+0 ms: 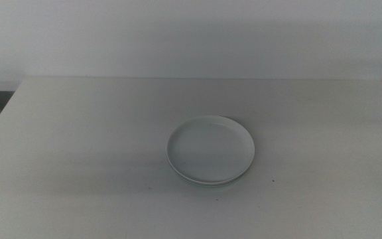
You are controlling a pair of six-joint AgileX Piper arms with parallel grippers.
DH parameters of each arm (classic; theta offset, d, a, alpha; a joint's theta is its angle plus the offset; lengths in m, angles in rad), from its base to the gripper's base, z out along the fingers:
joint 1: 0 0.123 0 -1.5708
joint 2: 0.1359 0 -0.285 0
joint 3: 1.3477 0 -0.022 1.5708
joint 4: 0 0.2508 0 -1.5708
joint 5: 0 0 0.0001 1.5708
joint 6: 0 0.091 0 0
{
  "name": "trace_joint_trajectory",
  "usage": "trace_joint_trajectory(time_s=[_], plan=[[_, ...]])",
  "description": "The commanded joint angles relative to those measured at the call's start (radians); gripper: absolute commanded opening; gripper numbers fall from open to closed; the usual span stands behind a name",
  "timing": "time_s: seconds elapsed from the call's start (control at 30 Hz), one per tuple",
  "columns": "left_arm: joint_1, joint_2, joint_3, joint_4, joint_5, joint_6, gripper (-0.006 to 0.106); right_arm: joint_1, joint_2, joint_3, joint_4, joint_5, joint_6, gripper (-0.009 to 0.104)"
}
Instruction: Stack the three bowls on top of each other.
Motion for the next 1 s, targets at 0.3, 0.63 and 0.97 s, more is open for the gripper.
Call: trace_joint_trajectory(time_s=[0.3,0.63,0.97], plan=[[0.003,-0.024,0.011,0.008,-0.019,-0.022,0.094,-0.007,-0.064,0.097,-0.006,-0.118,-0.006,0.092],[0.005,-0.064,0.208,0.011,-0.065,-0.022,0.094,-0.026,-0.742,0.789,-0.005,-0.149,-0.006,0.092],[0.005,-0.064,0.253,0.019,-0.154,-0.022,0.094,-0.028,-0.926,0.922,-0.042,-0.120,-0.004,0.092]])
